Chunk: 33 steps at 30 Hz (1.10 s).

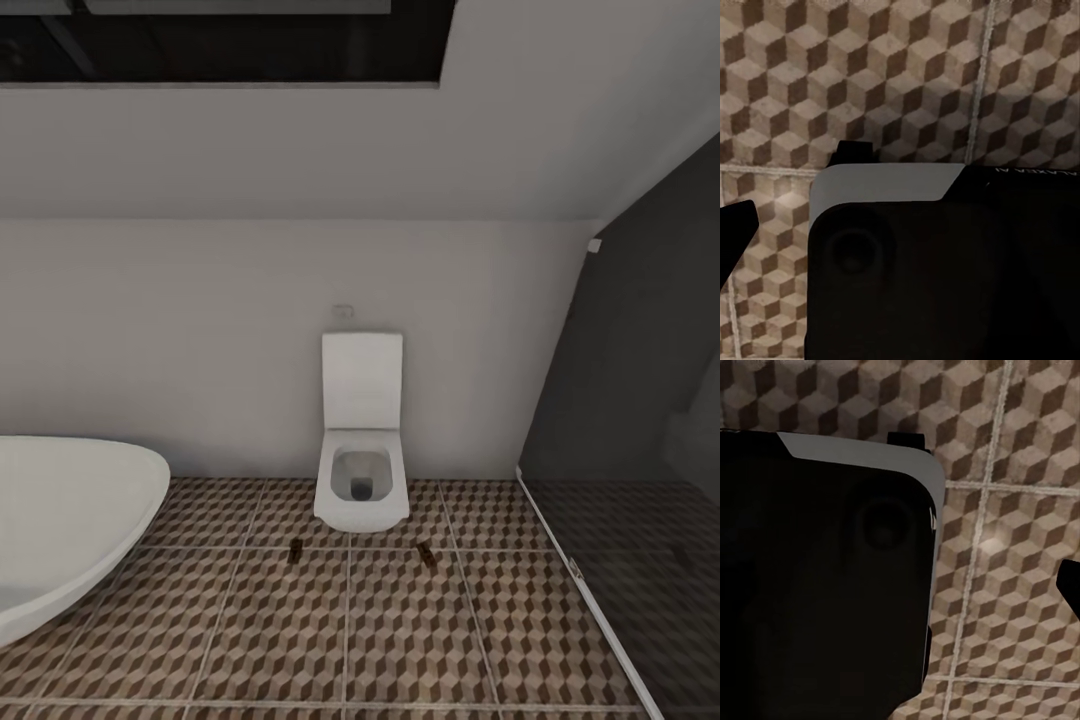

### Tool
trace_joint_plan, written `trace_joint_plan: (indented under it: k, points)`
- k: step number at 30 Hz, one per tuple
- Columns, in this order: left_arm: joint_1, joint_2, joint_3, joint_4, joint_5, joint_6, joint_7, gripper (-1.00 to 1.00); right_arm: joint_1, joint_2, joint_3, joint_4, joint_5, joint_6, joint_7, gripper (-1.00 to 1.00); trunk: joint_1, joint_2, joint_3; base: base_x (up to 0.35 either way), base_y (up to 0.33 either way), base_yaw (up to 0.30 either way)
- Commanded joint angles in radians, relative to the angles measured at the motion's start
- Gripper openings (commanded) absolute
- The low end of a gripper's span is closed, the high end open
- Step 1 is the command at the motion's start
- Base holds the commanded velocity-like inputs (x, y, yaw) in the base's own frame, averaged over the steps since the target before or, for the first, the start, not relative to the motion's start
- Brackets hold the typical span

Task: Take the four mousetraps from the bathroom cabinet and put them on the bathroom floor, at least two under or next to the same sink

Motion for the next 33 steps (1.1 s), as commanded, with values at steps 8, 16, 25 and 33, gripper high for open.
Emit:
trace_joint_plan:
  k: [8, 16, 25, 33]
  points:
    - [-0.001, 0.000, -0.008, 0.000, 0.010, 0.001, -0.002, 1.00, -0.001, -0.001, -0.008, 0.003, 0.007, -0.006, 0.002, 1.00, 0.000, -0.001, 0.011, 0.000, 0.000, 0.000]
    - [-0.001, 0.000, -0.008, 0.000, 0.010, 0.001, -0.002, 1.00, -0.001, -0.002, -0.008, 0.003, 0.006, -0.006, 0.002, 1.00, 0.000, -0.001, 0.024, 0.000, 0.000, 0.000]
    - [-0.001, 0.000, -0.008, 0.000, 0.010, 0.001, -0.002, 1.00, -0.001, -0.002, -0.008, 0.003, 0.006, -0.006, 0.002, 1.00, 0.000, -0.001, 0.038, 0.000, 0.000, 0.000]
    - [-0.001, 0.001, -0.008, 0.000, 0.010, 0.001, -0.002, 1.00, -0.001, -0.002, -0.008, 0.003, 0.006, -0.006, 0.002, 1.00, 0.000, -0.001, 0.051, 0.000, 0.000, 0.000]
